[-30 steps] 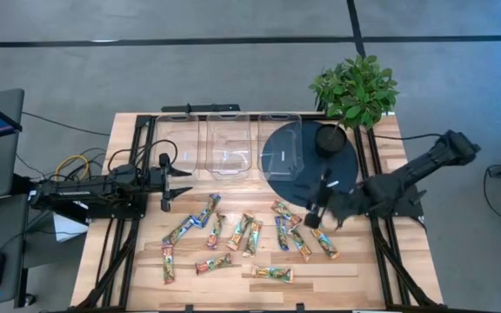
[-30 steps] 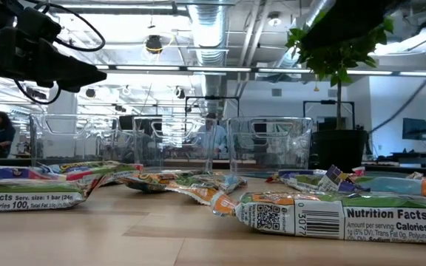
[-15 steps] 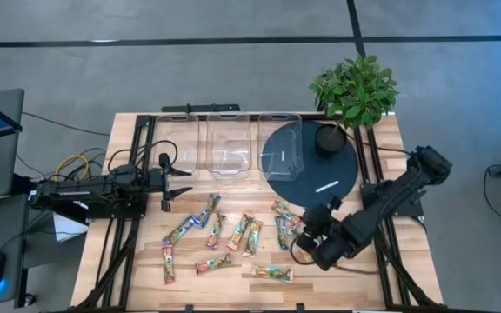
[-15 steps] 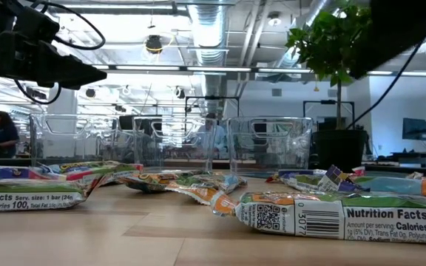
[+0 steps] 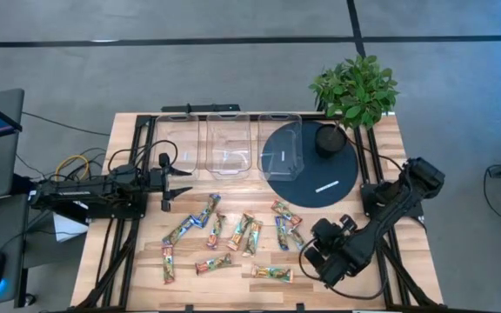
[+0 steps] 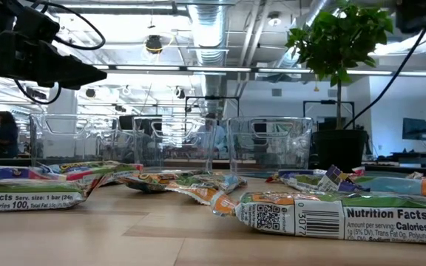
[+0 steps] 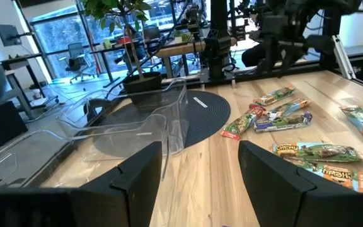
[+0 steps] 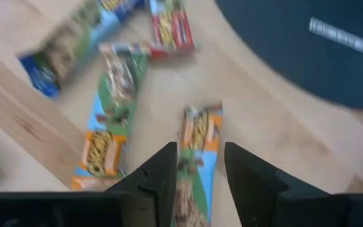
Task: Pick and place Granola Bars by type
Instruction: Put the orange chocolate chip into the right transparent bin
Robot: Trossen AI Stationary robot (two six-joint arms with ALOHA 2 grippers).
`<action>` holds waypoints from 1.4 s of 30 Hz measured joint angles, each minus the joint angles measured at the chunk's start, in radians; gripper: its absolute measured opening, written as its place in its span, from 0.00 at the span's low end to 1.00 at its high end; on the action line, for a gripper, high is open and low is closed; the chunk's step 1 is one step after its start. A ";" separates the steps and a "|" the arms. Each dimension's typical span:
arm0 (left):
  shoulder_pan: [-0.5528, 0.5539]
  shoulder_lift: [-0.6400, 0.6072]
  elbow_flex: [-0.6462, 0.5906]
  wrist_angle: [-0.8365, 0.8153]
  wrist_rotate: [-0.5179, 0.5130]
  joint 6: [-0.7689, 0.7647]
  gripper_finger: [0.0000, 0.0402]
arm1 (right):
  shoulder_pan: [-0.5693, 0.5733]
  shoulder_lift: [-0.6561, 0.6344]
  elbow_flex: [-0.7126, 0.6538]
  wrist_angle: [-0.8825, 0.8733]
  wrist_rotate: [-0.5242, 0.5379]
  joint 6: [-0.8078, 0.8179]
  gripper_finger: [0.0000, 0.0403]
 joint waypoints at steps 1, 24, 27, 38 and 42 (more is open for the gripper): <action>0.000 0.000 0.000 0.000 0.000 0.000 0.51 | -0.001 0.008 0.000 0.001 -0.012 0.015 0.31; 0.000 0.000 0.000 0.004 0.000 0.023 0.51 | -0.008 0.021 -0.097 0.146 -0.118 0.109 0.52; 0.000 0.000 0.000 0.004 0.000 0.023 0.51 | -0.006 0.021 -0.098 0.155 -0.119 0.108 0.51; 0.000 0.000 0.000 0.003 0.000 0.021 0.51 | -0.009 0.021 -0.122 0.186 -0.132 0.091 0.47; 0.000 0.000 0.000 0.002 0.000 0.021 0.51 | -0.009 0.021 -0.198 0.286 -0.194 0.091 0.46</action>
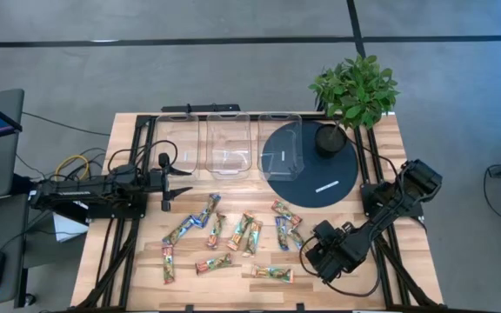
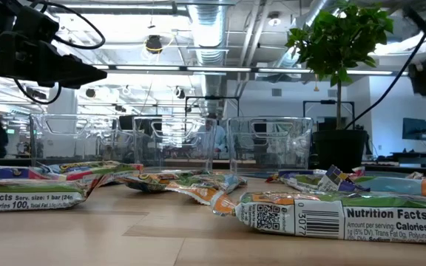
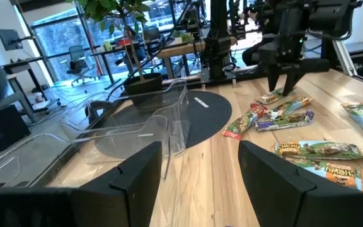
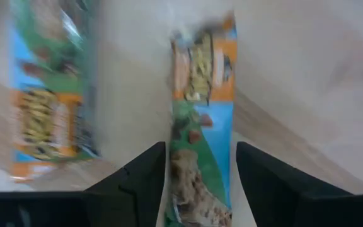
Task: Pick and place Granola Bars by type
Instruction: Put the orange chocolate chip into the right transparent bin
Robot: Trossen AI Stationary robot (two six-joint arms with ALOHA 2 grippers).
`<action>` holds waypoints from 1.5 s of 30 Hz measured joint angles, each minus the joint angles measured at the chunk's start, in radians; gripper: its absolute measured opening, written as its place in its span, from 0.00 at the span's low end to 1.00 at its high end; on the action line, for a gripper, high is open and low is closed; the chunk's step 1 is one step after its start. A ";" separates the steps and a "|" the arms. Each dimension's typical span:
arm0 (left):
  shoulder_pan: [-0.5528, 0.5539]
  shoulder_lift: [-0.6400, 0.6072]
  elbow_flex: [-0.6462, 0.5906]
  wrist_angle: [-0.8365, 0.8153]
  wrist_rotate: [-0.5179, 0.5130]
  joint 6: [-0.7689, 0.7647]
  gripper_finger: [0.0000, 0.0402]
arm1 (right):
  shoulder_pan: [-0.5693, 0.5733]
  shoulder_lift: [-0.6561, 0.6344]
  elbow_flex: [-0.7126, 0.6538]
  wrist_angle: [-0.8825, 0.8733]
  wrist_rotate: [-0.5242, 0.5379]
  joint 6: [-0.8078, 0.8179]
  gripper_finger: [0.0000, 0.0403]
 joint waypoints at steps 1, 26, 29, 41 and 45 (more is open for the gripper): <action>0.000 0.000 0.000 -0.001 0.000 0.000 0.51 | 0.000 -0.003 -0.013 0.021 -0.002 0.001 0.46; 0.000 0.000 0.000 -0.002 0.000 -0.009 0.51 | -0.013 -0.006 -0.037 0.079 -0.034 0.018 0.28; 0.000 0.000 0.000 -0.002 0.000 -0.009 0.51 | -0.013 -0.005 -0.038 0.079 -0.024 0.019 0.30; 0.000 0.000 0.000 -0.002 0.000 -0.009 0.51 | -0.010 -0.004 -0.038 0.075 0.064 0.045 0.21; 0.000 0.000 0.000 -0.002 -0.001 -0.009 0.51 | -0.005 -0.002 -0.038 0.075 0.120 0.045 0.21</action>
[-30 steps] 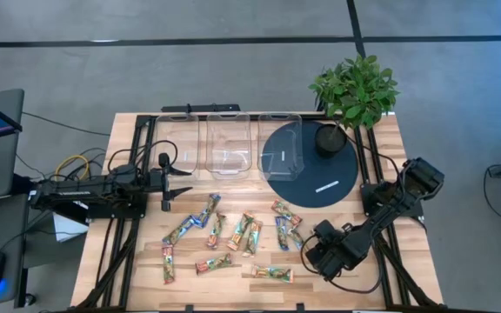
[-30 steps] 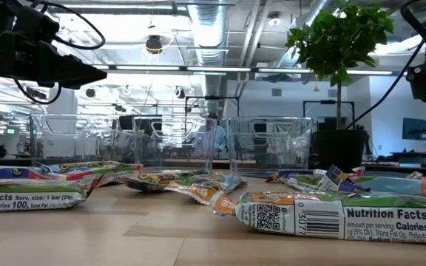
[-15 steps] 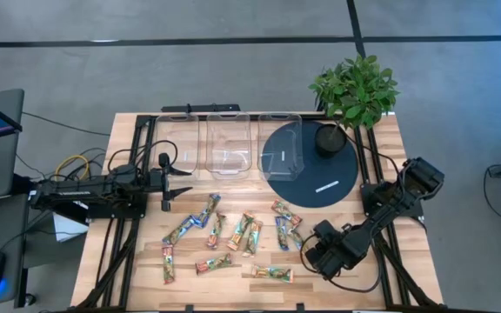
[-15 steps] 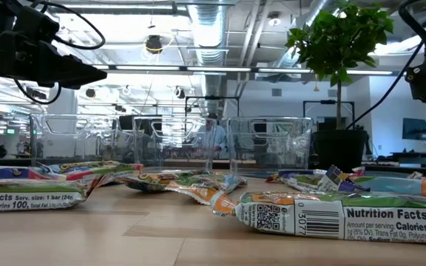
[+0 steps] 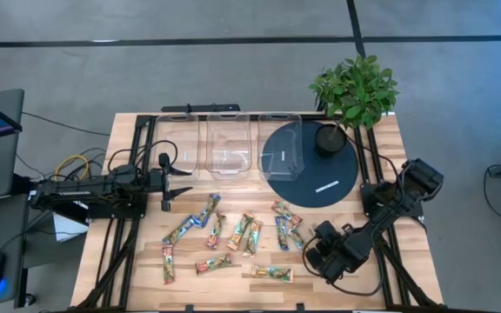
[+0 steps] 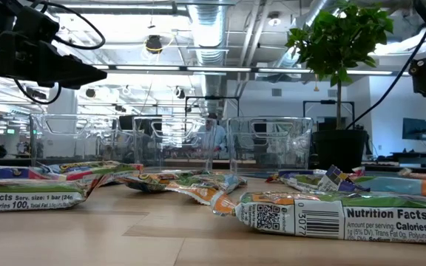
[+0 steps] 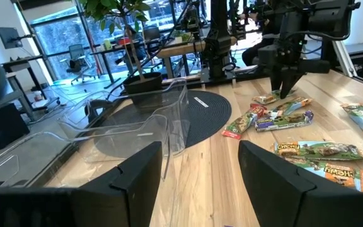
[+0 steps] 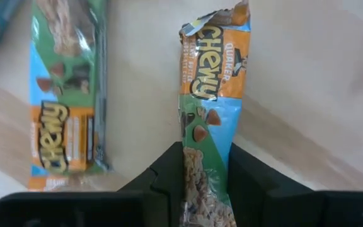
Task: Pick and place Granola Bars by type
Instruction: Put the orange chocolate chip into the right transparent bin
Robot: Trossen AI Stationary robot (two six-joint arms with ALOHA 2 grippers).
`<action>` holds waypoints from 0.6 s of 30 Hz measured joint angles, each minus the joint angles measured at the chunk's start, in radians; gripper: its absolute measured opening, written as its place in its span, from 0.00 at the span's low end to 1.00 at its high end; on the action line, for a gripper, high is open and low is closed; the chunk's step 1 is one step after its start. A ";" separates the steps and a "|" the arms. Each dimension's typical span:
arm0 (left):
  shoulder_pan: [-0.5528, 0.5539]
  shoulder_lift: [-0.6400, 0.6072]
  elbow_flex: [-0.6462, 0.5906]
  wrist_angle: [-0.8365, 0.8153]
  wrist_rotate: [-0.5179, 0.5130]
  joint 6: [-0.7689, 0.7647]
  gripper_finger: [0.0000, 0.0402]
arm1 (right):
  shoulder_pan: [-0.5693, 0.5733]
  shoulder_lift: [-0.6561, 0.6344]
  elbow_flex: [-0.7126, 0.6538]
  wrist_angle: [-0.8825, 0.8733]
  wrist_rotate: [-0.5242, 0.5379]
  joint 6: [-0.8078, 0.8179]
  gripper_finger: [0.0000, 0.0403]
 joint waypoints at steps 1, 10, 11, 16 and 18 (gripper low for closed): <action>0.000 0.000 0.000 0.000 0.000 0.000 0.51 | 0.000 0.001 -0.001 0.000 0.019 0.000 0.21; 0.000 0.000 0.000 0.000 -0.002 0.000 0.51 | -0.002 0.004 0.017 -0.053 0.097 0.000 0.20; 0.000 0.000 0.000 0.000 -0.002 0.000 0.51 | -0.002 0.004 0.027 -0.070 0.110 0.000 0.20; 0.000 0.000 0.000 0.000 -0.003 0.000 0.51 | -0.002 0.003 0.086 -0.166 0.203 -0.001 0.20; 0.000 0.000 0.000 0.000 -0.003 0.000 0.51 | -0.002 0.002 0.111 -0.212 0.269 -0.002 0.20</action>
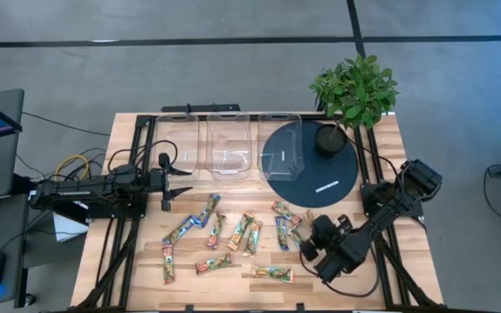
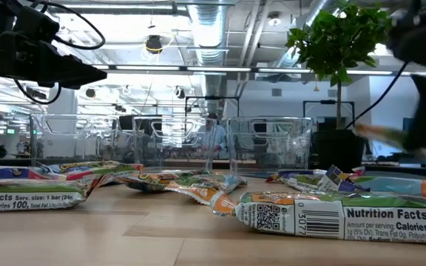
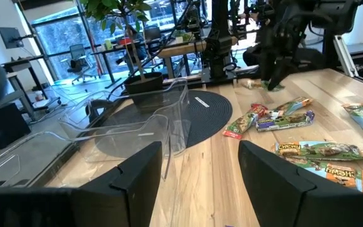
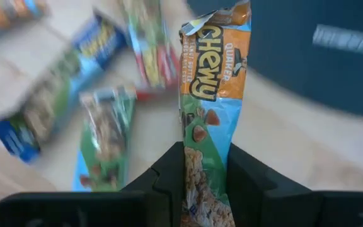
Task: Pick and place Granola Bars by type
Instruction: Put the orange chocolate chip into the right transparent bin
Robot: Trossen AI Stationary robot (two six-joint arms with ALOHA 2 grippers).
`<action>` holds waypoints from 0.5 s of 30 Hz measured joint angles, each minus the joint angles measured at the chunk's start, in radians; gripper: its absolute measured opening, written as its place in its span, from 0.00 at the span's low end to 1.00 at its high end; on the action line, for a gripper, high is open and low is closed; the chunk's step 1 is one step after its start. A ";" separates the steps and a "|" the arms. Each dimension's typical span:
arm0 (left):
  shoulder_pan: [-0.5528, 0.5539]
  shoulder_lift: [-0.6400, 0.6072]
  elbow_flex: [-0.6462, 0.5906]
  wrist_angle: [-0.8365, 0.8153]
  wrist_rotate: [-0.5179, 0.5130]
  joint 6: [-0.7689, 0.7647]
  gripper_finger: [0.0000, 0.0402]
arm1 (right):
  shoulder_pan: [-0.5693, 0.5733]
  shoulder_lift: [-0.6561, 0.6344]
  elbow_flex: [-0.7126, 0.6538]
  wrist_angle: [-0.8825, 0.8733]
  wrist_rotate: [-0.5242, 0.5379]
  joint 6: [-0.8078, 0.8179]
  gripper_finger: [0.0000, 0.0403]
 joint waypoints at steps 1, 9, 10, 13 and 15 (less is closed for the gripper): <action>0.000 0.000 0.000 0.000 0.000 0.000 0.51 | 0.000 0.000 0.011 -0.022 0.038 0.000 0.20; 0.000 0.000 0.000 0.000 0.000 0.000 0.51 | -0.075 -0.002 0.118 -0.207 0.233 -0.025 0.20; 0.000 0.000 0.000 0.000 0.000 0.000 0.51 | -0.093 -0.002 0.131 -0.216 0.248 -0.047 0.20; 0.000 0.000 0.000 0.000 0.000 0.000 0.51 | -0.152 -0.002 0.171 -0.225 0.310 -0.133 0.20; 0.000 0.000 0.000 0.000 0.000 0.000 0.51 | -0.195 -0.002 0.203 -0.223 0.339 -0.203 0.20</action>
